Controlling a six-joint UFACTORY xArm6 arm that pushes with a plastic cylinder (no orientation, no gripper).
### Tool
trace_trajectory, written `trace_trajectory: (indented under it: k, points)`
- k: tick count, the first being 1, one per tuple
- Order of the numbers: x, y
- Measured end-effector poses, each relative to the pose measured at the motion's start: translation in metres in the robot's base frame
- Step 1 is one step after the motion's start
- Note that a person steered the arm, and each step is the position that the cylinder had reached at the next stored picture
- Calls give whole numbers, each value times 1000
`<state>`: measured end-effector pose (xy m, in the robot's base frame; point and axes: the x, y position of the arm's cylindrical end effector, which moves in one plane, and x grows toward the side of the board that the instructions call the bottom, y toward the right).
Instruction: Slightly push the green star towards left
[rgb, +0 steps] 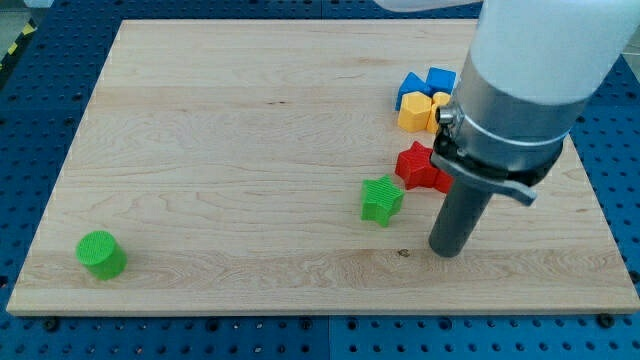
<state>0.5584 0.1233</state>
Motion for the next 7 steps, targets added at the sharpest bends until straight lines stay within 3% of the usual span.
trace_trajectory:
  k: [3, 7]
  points:
    - [-9, -30]
    - [-34, -17]
